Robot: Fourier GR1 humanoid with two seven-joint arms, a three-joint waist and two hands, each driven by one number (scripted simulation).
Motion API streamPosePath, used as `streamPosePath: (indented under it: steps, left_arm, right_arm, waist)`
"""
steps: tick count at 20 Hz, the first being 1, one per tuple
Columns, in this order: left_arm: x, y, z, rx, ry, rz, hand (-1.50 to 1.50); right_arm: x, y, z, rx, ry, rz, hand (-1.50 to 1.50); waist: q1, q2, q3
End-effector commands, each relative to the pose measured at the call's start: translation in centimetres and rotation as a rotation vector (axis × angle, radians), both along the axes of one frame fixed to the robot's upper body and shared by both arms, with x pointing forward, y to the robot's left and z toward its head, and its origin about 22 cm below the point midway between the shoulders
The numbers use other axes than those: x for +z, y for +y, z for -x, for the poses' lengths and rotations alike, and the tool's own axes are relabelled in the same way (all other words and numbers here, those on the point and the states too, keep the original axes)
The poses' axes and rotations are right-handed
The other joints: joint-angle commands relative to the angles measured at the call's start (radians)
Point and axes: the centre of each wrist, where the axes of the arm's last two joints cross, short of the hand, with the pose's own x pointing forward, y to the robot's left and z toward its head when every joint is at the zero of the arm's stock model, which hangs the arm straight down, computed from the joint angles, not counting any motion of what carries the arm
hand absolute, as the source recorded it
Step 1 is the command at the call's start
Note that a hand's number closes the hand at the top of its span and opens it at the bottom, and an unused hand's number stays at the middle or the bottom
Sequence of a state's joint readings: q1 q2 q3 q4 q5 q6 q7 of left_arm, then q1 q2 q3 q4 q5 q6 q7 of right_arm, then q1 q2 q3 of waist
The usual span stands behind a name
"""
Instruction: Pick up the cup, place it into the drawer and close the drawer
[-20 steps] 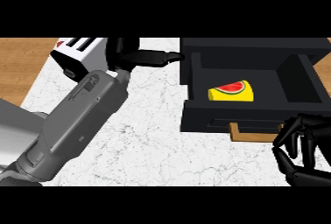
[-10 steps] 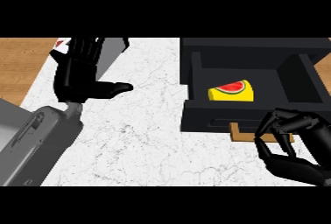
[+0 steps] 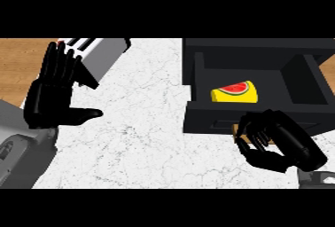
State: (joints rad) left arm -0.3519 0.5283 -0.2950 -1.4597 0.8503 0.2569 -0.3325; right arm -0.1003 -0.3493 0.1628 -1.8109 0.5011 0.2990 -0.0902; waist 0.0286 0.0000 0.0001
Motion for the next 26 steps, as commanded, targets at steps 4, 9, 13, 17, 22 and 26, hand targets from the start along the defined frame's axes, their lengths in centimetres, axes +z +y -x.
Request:
streamPosePath:
  steps: [4, 9, 13, 17, 22, 26]
  left_arm:
    - [-1.6, 3.7, 3.1, -0.012, 0.013, 0.013, -1.5]
    - [-1.8, 6.0, 3.5, 0.013, -0.018, -0.003, -1.5]
    - [-4.3, 6.7, 4.6, 0.032, -0.009, 0.019, -1.5]
    - [-2.5, 6.6, 3.2, 0.015, -0.005, 0.023, -1.5]
    - [-3.6, 8.9, 5.9, 0.022, 0.003, 0.023, -1.5]
    - [-2.9, 9.7, 3.9, -0.005, -0.003, 0.03, -1.5]
  right_arm:
    - [-4.7, 3.2, -4.0, -0.006, -0.001, 0.118, -1.5]
    - [-9.4, 2.5, -5.3, -0.023, 0.041, 0.222, -1.5]
    - [-10.8, 2.0, -6.8, -0.026, 0.059, 0.26, -1.5]
    - [-11.6, 4.2, -9.1, -0.028, 0.095, 0.237, -1.5]
    - [-11.4, 2.5, -12.1, -0.032, 0.113, 0.188, -1.5]
    - [-10.4, 0.3, -14.7, -0.029, 0.137, 0.163, -1.5]
  waist:
    - [-0.008, 0.002, 0.0]
    - [-0.008, 0.004, 0.0]
    - [-0.016, 0.003, 0.0]
    - [-0.02, 0.002, 0.0]
    - [-0.011, 0.003, 0.0]
    - [0.0, 0.012, 0.001]
